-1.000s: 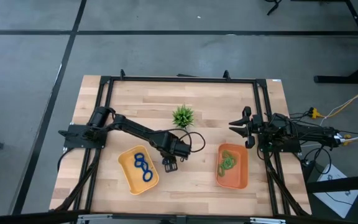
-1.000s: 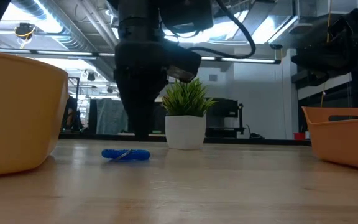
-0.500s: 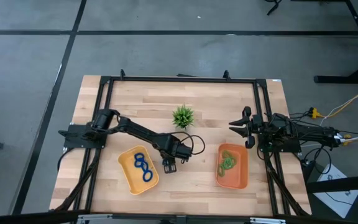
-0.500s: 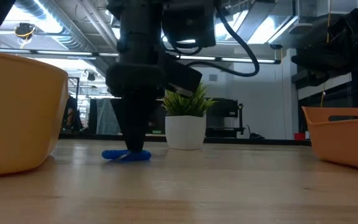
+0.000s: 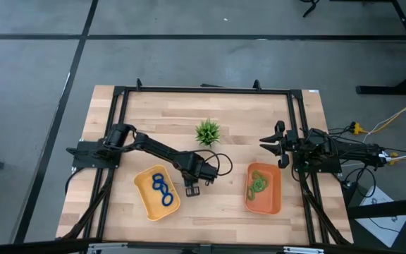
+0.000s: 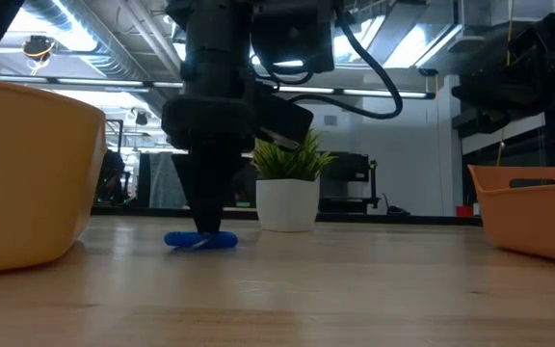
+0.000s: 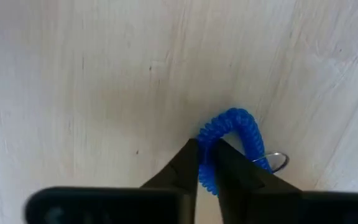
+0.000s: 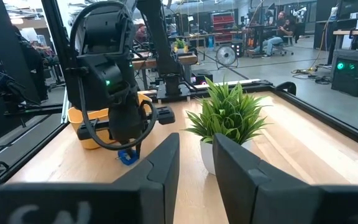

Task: Sort spring keychains
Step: Put the blue spring keychain into the yellow bin

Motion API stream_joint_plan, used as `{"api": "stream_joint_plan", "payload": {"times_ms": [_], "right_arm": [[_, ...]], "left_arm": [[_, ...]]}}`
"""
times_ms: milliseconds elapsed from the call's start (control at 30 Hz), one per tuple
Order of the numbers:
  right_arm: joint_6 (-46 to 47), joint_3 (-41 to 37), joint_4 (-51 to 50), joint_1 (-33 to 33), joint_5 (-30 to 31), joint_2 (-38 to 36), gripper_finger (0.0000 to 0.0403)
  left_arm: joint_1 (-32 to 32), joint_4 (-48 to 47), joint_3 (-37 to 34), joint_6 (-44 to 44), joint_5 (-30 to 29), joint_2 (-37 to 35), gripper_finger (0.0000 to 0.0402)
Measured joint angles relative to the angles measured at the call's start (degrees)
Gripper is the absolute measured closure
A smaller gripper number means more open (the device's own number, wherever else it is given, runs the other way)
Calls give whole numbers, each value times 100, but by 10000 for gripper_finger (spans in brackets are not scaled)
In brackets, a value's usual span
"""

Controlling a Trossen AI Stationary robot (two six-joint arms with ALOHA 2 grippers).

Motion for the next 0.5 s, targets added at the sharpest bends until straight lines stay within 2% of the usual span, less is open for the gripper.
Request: {"api": "stream_joint_plan", "payload": {"times_ms": [100, 267, 500], "right_arm": [[-2, 0, 0, 0, 0, 0, 305], [0, 0, 0, 0, 0, 0, 305], [0, 0, 0, 0, 0, 0, 305]], "left_arm": [[3, -201, 100, 1, 68, -2, 390], [7, -618, 372, 84, 104, -50, 388], [-26, -1342, 871, 151, -242, -165, 392]]}}
